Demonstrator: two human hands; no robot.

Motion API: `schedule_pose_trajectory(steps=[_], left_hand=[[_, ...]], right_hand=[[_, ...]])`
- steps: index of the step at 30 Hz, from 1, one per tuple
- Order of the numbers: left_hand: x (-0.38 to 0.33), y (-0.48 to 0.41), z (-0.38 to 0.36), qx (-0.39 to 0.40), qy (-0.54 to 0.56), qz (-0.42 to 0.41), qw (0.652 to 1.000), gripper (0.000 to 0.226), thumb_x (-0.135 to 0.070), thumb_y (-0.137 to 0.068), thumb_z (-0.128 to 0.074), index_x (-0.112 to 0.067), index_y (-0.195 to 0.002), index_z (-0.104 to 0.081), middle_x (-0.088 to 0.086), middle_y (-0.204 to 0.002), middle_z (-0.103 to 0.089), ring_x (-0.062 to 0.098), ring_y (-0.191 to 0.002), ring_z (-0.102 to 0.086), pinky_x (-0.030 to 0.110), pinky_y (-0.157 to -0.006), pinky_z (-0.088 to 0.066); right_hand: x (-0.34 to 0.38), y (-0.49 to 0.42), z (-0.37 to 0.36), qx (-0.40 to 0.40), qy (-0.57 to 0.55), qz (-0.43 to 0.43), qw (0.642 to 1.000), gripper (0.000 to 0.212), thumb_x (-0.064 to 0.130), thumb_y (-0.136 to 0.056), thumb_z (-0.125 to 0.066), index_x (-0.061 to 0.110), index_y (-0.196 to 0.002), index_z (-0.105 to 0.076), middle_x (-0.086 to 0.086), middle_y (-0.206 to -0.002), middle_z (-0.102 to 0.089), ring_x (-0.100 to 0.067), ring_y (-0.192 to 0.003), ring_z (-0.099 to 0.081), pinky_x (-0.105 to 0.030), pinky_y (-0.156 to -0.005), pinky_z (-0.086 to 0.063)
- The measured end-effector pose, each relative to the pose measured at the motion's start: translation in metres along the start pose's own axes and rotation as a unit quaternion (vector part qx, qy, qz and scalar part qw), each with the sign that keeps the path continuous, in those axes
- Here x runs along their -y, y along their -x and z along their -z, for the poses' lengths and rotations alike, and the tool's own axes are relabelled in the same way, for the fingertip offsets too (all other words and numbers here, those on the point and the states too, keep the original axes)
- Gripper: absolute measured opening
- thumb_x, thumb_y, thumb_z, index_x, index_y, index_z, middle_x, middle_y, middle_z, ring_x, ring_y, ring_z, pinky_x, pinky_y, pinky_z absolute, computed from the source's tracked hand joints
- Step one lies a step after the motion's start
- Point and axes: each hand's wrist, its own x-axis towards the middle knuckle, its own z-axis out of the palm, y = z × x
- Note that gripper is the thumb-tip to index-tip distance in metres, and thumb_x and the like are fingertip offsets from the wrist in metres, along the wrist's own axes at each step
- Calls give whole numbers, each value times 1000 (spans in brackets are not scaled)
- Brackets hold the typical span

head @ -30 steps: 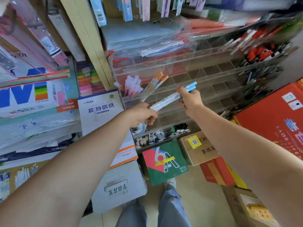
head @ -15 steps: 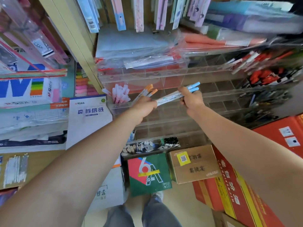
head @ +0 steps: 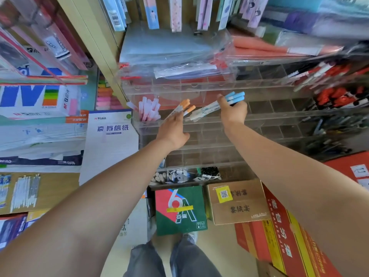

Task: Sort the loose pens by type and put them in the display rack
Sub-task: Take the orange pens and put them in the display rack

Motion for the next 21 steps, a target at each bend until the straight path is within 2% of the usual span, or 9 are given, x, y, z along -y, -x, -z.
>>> schedule_pose_trajectory(steps=[3,6,10,13,18,21], left_hand=[[4,-1,-3,14,4,12,1000,84,-22,-86,-60,-20,-153,-11,7,-159,-20,32,-135,-38,47,-104,-43],[7,-2,-2,23,7,14,1000,84,-23,-87,-60,-22,-153,-10,7,-159,-18,31,-140,-31,47,-106,-41],[5,-4,2,31,20,20,999,82,-22,-88,-60,-21,-153,-11,8,-158,-23,35,-129,-44,48,-100,-45],[3,-5,3,27,22,22,999,80,-23,-89,-60,-18,-153,-12,10,-156,-27,35,-128,-44,48,-102,-43],[1,-3,6,25,23,25,999,79,-22,-90,-60,-18,-153,-14,12,-154,-30,34,-120,-51,45,-101,-44],[0,-3,7,24,22,27,999,77,-22,-90,-59,-18,-153,-14,11,-153,-31,32,-121,-51,44,-100,-45]], right_hand=[[0,-2,-8,-10,3,0,1000,24,28,-85,-70,20,-67,-56,3,-66,-59,-10,-58,-56,-27,-63,-48],[4,-6,-9,-25,-8,14,1000,23,27,-88,-68,20,-68,-57,4,-67,-60,-9,-58,-58,-25,-60,-50],[5,-12,-7,-27,0,16,1000,22,28,-87,-69,20,-70,-58,4,-67,-61,-9,-59,-59,-26,-64,-53],[-1,-10,-13,24,41,11,999,23,28,-84,-73,18,-68,-58,2,-66,-60,-11,-59,-56,-26,-60,-48],[-15,-5,-25,93,102,-16,990,18,25,-80,-76,12,-87,-66,-7,-88,-69,-17,-75,-63,-38,-78,-55],[-15,-6,-23,87,90,-6,992,27,22,-80,-77,11,-100,-65,-4,-94,-70,-17,-83,-67,-35,-80,-58]])
